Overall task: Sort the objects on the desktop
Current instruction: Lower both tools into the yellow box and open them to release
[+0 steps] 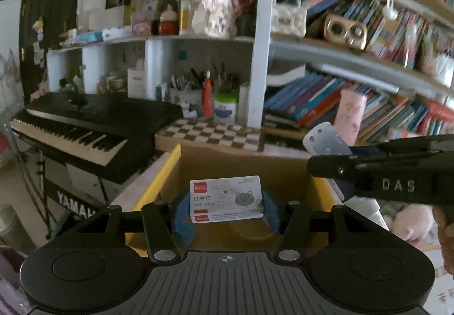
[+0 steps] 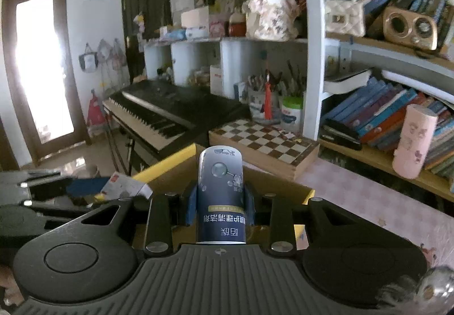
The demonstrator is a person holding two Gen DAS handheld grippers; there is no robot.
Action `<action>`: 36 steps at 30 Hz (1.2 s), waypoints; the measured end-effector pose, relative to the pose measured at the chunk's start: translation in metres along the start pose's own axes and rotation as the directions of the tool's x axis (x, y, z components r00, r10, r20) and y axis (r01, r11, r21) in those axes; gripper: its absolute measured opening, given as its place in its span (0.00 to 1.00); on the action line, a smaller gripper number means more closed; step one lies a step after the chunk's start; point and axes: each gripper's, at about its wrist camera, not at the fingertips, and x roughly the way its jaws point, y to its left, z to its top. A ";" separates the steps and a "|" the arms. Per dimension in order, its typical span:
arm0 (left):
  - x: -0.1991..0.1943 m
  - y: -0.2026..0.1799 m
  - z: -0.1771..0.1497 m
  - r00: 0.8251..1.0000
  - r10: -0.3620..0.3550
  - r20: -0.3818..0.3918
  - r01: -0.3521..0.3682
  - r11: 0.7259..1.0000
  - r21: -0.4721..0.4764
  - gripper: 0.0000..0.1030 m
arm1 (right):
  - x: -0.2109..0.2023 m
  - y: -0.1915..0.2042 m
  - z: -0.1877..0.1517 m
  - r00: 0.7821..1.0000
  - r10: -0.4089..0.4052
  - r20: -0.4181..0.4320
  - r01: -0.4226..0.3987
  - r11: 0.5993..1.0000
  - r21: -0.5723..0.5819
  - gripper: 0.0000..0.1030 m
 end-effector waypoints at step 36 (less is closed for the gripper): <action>0.049 -0.002 -0.016 0.983 0.090 -0.160 -0.082 0.995 0.059 0.80 | 0.053 -0.010 -0.035 0.976 0.102 -0.193 -0.136 0.975 -0.174 0.34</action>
